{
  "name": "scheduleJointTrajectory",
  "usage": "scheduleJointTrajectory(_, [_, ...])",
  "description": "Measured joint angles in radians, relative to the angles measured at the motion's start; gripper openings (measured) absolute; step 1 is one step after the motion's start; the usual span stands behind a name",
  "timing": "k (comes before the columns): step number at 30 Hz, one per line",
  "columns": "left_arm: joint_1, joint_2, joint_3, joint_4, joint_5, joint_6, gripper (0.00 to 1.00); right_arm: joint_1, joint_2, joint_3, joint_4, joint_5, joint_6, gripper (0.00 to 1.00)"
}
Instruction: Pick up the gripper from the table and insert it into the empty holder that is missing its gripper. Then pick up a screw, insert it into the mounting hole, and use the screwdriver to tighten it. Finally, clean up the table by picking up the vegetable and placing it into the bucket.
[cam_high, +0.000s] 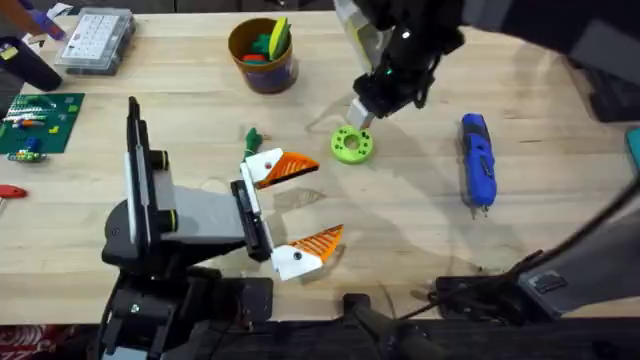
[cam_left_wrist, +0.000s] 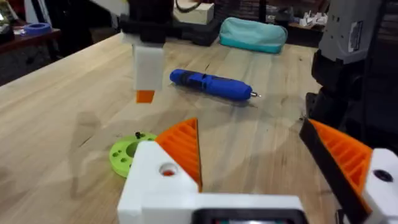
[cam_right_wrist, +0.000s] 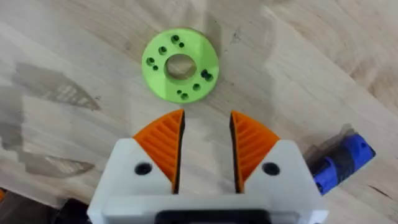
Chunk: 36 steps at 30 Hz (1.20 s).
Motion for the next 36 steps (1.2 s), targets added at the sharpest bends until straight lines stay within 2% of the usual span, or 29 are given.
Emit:
scheduleJointTrajectory(8, [0.0,0.0,0.0,0.0,0.0,0.0,0.993,0.0,-0.024,-0.008,0.007,0.0,0.0,0.43])
scheduleJointTrajectory(16, [0.0,0.0,0.0,0.0,0.0,0.0,0.993,0.0,-0.02,-0.102,0.105,0.0,0.028,0.43])
scheduleJointTrajectory(36, [0.0,0.0,0.0,0.0,0.0,0.0,0.993,-0.018,0.065,-0.103,0.169,0.0,0.097,0.43])
